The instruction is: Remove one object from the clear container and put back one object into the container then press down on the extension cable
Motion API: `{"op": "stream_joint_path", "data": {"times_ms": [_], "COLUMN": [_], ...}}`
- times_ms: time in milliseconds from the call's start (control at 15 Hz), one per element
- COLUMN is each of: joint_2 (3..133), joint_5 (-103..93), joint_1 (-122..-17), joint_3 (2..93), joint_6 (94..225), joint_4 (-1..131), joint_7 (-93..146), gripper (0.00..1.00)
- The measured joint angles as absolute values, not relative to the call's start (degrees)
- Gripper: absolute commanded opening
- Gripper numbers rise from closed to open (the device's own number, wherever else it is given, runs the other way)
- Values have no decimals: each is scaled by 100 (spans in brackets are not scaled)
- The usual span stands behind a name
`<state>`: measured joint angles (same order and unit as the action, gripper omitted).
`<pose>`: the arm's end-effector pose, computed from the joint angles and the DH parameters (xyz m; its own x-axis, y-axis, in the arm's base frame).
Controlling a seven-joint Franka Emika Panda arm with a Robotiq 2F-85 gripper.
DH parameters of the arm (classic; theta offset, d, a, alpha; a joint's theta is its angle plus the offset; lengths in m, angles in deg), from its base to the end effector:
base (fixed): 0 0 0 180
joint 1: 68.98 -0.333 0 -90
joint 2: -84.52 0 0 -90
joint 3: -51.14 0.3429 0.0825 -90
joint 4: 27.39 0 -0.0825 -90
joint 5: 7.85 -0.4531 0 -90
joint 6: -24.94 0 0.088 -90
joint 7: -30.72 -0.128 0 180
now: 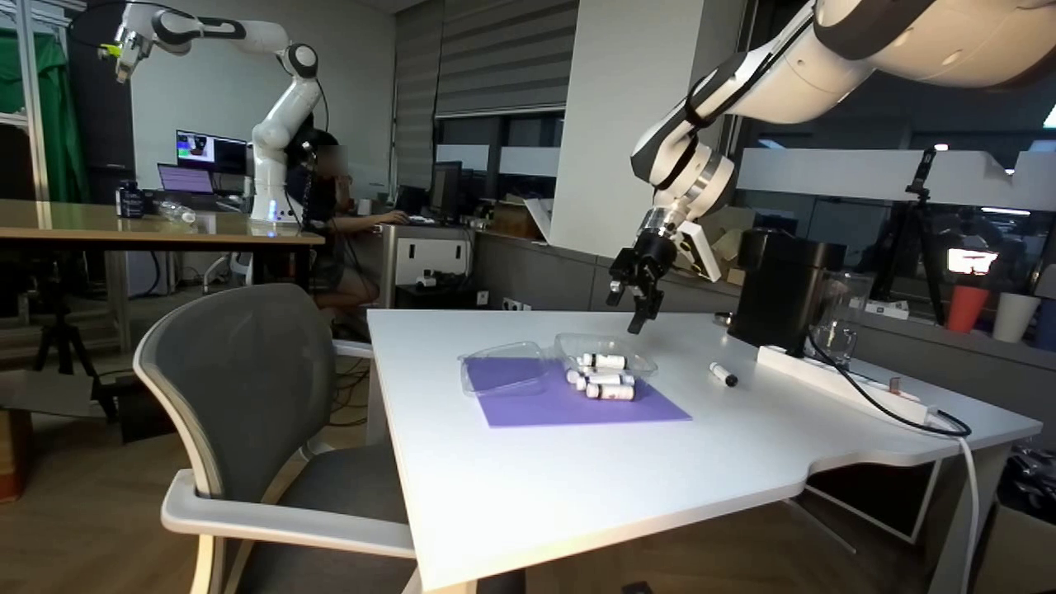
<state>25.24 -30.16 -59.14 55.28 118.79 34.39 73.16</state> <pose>0.7930 -0.0482 0.1321 0.8618 0.5005 -0.0825 0.3611 -0.7194 -0.5933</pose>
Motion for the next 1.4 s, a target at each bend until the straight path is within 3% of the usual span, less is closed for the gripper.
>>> {"op": "stream_joint_path", "data": {"times_ms": [733,1267,1333,1400], "joint_2": [2495,2831,2883,2937], "joint_5": [-1570,-450,-413,-410], "joint_1": [-6257,-6586,-6591,-6590], "joint_3": [5687,5742,5752,5765], "joint_6": [12219,14491,14799,15063], "joint_4": [3701,4855,5027,5192], "joint_7": [8549,9846,9943,10027], "gripper": [100,100,75,73]}}
